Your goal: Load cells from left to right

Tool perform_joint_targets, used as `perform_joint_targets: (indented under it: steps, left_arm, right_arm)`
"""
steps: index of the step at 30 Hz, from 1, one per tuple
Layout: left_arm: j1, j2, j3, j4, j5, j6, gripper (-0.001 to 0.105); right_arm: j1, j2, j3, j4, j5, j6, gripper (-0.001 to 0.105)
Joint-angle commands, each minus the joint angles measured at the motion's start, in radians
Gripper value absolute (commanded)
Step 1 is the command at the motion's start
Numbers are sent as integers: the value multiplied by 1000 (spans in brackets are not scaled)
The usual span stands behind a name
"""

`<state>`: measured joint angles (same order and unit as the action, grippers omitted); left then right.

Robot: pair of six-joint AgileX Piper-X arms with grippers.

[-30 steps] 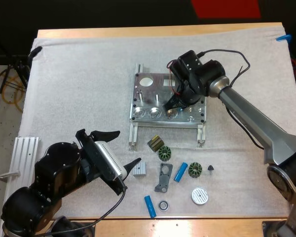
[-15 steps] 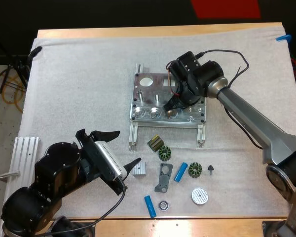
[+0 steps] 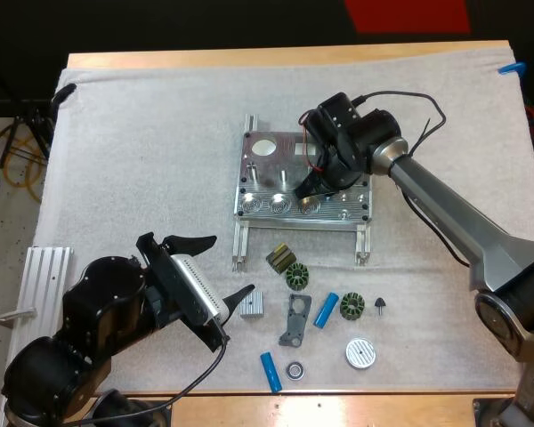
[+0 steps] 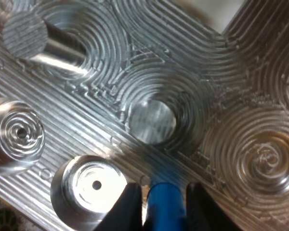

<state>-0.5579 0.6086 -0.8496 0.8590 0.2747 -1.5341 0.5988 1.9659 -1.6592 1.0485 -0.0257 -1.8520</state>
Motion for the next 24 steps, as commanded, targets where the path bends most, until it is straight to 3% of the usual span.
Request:
perform_joint_targets:
  steps: [1,8,10,13,15,17,24]
  left_arm:
    - [-3,2,-3,-3,-11,-14,75]
    - [-3,2,-3,-3,-11,-14,75]
    - [-3,2,-3,-3,-11,-14,75]
    - [-3,2,-3,-3,-11,-14,75]
    - [-3,2,-3,-3,-11,-14,75]
    - [-3,2,-3,-3,-11,-14,75]
    - [-3,2,-3,-3,-14,-11,75]
  right_arm:
    - [0,10,-3,5,-18,1,0]
    - [0,10,-3,5,-16,32,0]
    - [0,10,-3,5,-16,31,8]
    - [0,8,-13,5,-16,31,35]
    - [0,8,-35,8,-16,32,62]
    - [0,8,-56,11,-16,32,69]
    - [0,-64,-107,11,-16,32,70]
